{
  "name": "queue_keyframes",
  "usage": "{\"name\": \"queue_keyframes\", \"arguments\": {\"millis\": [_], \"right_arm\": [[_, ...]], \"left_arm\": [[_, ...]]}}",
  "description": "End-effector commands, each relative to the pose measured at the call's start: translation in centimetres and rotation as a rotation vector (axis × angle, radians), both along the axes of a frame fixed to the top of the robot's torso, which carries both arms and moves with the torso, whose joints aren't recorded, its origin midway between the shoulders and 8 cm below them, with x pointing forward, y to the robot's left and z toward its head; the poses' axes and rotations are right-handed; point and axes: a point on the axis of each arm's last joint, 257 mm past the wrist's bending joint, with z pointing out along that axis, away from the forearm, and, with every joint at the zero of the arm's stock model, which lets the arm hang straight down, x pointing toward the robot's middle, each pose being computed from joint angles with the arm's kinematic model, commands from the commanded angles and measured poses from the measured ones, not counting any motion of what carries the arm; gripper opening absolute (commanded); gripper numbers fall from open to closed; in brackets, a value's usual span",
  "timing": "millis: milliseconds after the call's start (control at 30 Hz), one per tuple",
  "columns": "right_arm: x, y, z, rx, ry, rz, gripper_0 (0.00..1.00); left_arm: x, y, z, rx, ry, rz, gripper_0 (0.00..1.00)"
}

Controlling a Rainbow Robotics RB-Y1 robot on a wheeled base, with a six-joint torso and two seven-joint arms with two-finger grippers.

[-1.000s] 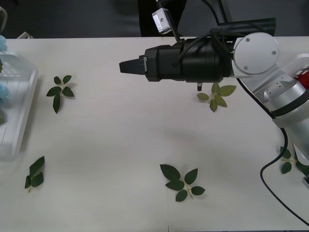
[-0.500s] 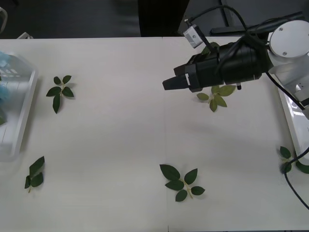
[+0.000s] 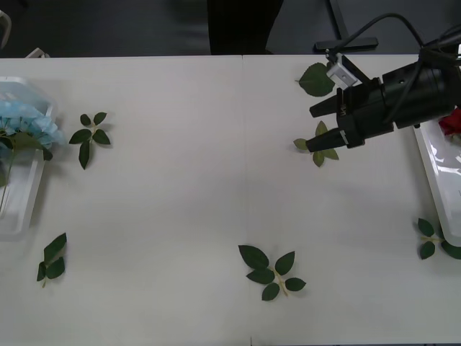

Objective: Place the red flowers into the right box and the blue flowers into the left box. If a person shows an open palm, hand one flower to the person first, then continue sorting.

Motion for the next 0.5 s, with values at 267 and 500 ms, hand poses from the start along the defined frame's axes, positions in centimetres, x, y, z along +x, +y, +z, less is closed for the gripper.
{"name": "queue_keyframes", "arguments": {"millis": [267,500], "right_arm": [[-0.3,-7.0,2.4,-0.101,-0.084,0.010,0.97],[-1.0,-7.0,3.8,-0.053,-0.074,0.014,0.97]], "left_arm": [[0.2,-0.9,1.3,-0.055,-0.027,-0.041,1.00],[0.0,-3.2,2.7,-0.090,-0.020,-0.106,1.00]]}}
